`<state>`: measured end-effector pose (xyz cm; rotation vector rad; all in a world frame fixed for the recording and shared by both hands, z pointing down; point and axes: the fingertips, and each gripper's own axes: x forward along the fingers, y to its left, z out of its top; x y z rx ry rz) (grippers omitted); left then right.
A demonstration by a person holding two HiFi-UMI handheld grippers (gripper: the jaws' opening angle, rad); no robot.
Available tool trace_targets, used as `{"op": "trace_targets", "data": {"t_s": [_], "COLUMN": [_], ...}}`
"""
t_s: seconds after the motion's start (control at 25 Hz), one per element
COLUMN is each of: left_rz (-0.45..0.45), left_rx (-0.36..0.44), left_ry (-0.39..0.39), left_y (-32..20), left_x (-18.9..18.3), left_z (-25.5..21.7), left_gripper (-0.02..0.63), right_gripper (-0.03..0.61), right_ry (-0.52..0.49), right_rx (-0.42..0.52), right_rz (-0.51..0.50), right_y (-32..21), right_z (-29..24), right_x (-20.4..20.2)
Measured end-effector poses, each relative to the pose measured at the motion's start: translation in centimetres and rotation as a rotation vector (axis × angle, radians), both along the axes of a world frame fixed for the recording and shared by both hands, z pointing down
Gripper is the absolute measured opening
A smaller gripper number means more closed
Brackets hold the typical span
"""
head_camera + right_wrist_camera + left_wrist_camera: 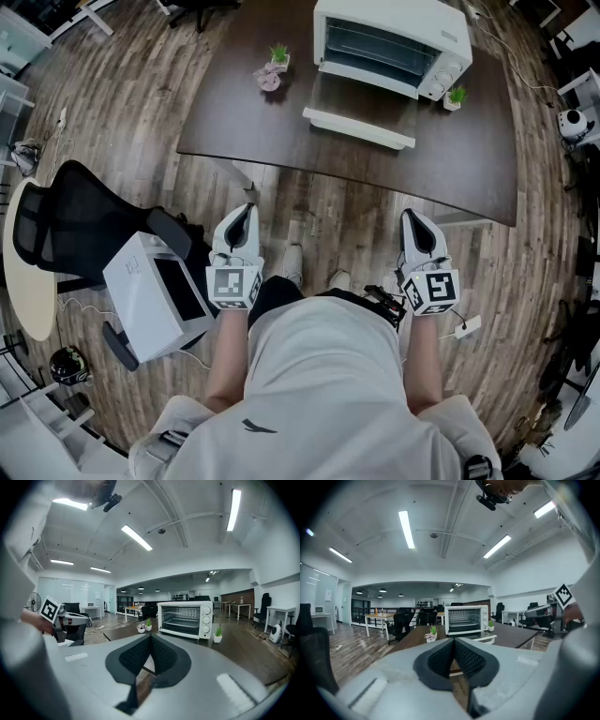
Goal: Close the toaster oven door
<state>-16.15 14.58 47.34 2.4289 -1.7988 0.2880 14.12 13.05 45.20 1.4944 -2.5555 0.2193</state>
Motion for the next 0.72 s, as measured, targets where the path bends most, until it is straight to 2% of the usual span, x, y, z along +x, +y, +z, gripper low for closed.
{"op": "trace_targets", "data": {"t_s": [0.52, 0.72], "left_rz": [0.012, 0.038], "left_rx": [-0.001, -0.004], "left_ry": [0.006, 0.004], "left_y": [-0.6, -2.0], "left_x": [-0.8, -1.3], "left_z": [0.1, 0.1], "left_gripper": [0.002, 0.002], "right_gripper": [0.002, 0.002], "right_ry": [-0.013, 0.036], "right_rx": [0.009, 0.013], "right_rz": [0.002, 0.01], "right_y": [-1.4, -1.8], "right_z": [-0.3, 0.0], "right_x": [-0.7, -1.5]}}
